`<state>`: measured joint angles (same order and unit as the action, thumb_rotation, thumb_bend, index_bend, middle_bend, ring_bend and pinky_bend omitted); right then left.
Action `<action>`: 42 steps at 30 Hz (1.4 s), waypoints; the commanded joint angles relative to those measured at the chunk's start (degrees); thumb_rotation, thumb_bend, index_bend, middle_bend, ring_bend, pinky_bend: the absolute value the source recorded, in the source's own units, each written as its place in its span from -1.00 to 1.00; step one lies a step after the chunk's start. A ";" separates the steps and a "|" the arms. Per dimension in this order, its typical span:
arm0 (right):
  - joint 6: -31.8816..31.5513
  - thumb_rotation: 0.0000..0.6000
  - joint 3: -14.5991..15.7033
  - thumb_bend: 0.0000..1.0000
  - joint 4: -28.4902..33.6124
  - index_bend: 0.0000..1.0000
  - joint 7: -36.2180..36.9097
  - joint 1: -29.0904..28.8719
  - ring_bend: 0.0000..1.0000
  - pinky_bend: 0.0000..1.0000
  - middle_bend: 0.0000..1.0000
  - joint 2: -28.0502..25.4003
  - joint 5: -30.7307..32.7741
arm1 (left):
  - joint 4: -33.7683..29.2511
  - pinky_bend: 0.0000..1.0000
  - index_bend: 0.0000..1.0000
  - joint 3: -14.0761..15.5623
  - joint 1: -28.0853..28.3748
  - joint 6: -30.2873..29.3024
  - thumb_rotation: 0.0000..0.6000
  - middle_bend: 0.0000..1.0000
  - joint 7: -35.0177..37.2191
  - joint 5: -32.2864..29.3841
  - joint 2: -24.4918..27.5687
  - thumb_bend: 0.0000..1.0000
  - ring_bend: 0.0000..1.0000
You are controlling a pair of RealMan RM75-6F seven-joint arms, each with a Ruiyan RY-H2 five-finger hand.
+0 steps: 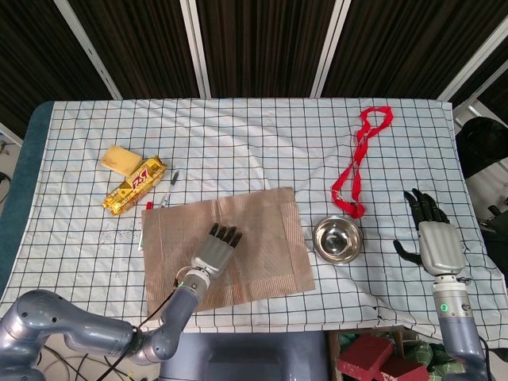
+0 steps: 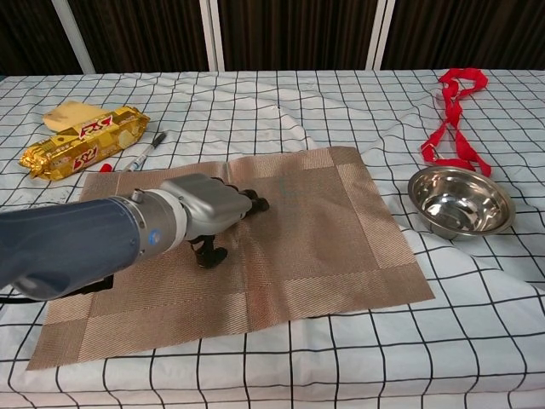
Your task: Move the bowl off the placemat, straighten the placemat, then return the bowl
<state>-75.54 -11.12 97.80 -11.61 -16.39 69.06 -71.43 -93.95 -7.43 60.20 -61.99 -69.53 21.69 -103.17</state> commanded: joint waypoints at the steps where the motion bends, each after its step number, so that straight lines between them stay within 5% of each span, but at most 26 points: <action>1: 0.02 1.00 0.07 -0.37 -0.14 -1.00 0.06 -0.02 -1.00 -0.65 -1.00 0.00 -0.04 | -0.46 -0.98 -1.00 0.59 0.41 1.52 1.00 -1.00 0.96 -0.04 1.26 -0.05 -1.00; 13: 1.66 1.00 -0.11 0.07 -0.37 -1.00 2.49 -0.25 -1.00 -0.65 -1.00 -0.66 1.06 | -0.61 -0.98 -1.00 2.80 3.35 7.51 1.00 -1.00 1.92 -1.81 5.41 -0.04 -1.00; 31: 0.08 1.00 -1.18 0.14 -1.88 -1.00 5.48 -0.05 -1.00 -0.65 -1.00 -0.26 0.69 | 0.78 -0.99 -1.00 9.31 7.87 12.91 1.00 -1.00 3.32 2.70 7.79 -0.02 -1.00; 42: -0.47 1.00 -1.57 0.15 -1.98 -1.00 6.26 0.07 -1.00 -0.65 -1.00 -0.11 0.83 | 1.78 -0.99 -1.00 12.44 8.60 15.35 1.00 -1.00 7.38 12.50 8.59 0.00 -1.00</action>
<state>-76.00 -12.69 95.81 -5.35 -16.32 68.95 -70.60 -92.46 4.51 68.84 -47.02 -63.23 32.93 -94.70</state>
